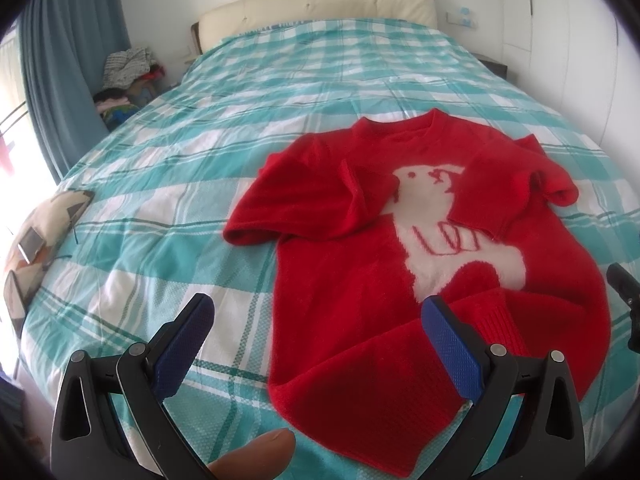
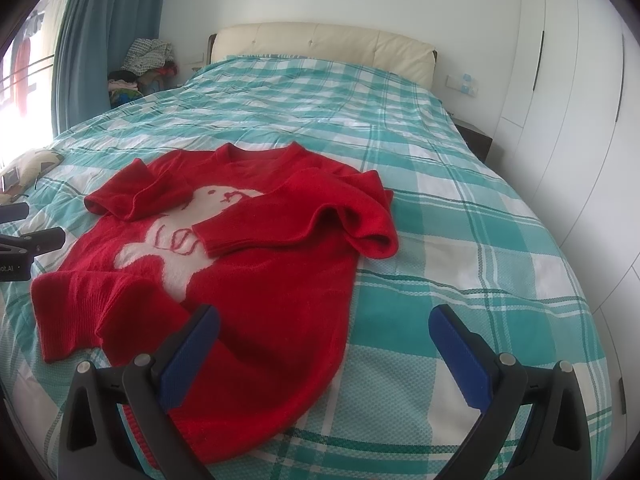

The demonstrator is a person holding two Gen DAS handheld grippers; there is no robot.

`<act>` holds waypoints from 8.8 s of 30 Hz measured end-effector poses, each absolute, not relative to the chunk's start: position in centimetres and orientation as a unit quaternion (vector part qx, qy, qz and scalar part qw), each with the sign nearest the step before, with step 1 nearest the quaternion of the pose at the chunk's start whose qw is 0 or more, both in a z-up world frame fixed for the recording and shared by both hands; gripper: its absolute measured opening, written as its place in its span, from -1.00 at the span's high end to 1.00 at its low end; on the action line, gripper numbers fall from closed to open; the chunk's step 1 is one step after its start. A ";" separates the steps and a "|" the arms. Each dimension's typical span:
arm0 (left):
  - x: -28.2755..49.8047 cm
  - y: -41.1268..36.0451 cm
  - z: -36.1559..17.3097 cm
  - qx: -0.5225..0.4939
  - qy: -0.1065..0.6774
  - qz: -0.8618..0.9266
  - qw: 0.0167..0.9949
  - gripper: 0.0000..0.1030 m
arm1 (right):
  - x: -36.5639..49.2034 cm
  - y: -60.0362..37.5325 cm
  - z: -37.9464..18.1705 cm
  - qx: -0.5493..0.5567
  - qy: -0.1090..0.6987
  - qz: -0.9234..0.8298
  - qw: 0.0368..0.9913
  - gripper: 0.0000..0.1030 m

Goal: Fold small clothes

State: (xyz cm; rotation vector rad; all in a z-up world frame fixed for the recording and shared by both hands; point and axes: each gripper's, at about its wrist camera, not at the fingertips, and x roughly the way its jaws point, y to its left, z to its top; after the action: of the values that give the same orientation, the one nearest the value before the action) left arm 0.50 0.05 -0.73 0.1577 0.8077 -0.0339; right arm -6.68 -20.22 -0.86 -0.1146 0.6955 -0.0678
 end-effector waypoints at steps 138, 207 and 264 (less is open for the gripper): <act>-0.8 5.6 -4.8 -0.092 0.490 -0.087 0.863 -0.70 | -5.4 -54.1 -2.5 0.229 0.416 -0.326 0.818 0.87; 9.8 34.9 -8.0 -0.287 0.462 0.344 0.765 0.95 | -4.1 -39.0 1.2 0.071 0.363 -0.199 0.908 -0.24; 6.8 12.3 -9.5 -0.092 0.427 0.122 0.891 -0.99 | -5.5 -35.0 -7.8 0.070 0.375 -0.195 0.904 -0.98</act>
State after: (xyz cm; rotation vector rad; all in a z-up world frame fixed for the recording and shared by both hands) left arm 6.80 12.27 -9.46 -0.1907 0.8866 0.2522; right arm -5.53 -34.95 -7.83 0.1451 0.7751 -0.4035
